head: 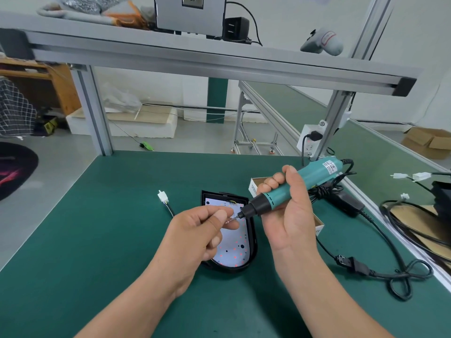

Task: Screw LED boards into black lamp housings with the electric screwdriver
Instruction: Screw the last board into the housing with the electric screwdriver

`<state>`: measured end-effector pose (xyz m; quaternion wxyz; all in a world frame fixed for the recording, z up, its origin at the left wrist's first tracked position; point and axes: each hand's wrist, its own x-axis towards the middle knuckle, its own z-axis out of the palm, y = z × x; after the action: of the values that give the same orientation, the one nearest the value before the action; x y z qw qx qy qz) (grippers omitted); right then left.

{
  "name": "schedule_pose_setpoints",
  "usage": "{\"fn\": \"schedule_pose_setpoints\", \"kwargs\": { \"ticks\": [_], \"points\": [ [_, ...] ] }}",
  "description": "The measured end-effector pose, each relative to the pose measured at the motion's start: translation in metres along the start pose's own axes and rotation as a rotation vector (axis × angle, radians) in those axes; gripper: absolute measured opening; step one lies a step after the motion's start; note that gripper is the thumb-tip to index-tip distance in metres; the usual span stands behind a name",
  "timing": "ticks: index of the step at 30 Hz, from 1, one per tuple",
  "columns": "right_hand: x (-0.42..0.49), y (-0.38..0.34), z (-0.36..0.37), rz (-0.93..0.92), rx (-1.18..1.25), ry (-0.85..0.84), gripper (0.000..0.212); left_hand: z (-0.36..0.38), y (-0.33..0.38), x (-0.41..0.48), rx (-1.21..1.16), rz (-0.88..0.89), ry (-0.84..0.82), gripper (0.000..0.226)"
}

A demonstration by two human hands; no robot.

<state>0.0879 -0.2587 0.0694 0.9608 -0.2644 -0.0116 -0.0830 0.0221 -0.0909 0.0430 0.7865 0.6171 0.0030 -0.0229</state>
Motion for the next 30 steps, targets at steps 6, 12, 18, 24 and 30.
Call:
{"fn": "schedule_pose_setpoints", "kwargs": {
  "ticks": [6,12,18,24,30],
  "points": [
    [0.0,-0.001,0.001,-0.004,-0.007,0.0,0.03,-0.001,-0.001,0.0,-0.006,-0.024,0.001,0.025],
    [0.002,-0.004,-0.002,0.005,-0.022,-0.03,0.017,-0.021,-0.004,0.017,0.402,0.102,0.262,0.015],
    [-0.002,0.005,-0.009,0.037,-0.143,-0.129,0.009,-0.038,-0.012,0.031,0.78,-0.107,0.244,0.07],
    [0.0,0.008,-0.014,0.046,-0.22,-0.14,0.011,-0.034,-0.01,0.033,0.962,-0.114,0.132,0.055],
    [-0.001,0.014,-0.016,0.047,-0.281,-0.174,0.013,-0.033,-0.011,0.036,1.049,-0.117,0.129,0.049]
  ]
}}
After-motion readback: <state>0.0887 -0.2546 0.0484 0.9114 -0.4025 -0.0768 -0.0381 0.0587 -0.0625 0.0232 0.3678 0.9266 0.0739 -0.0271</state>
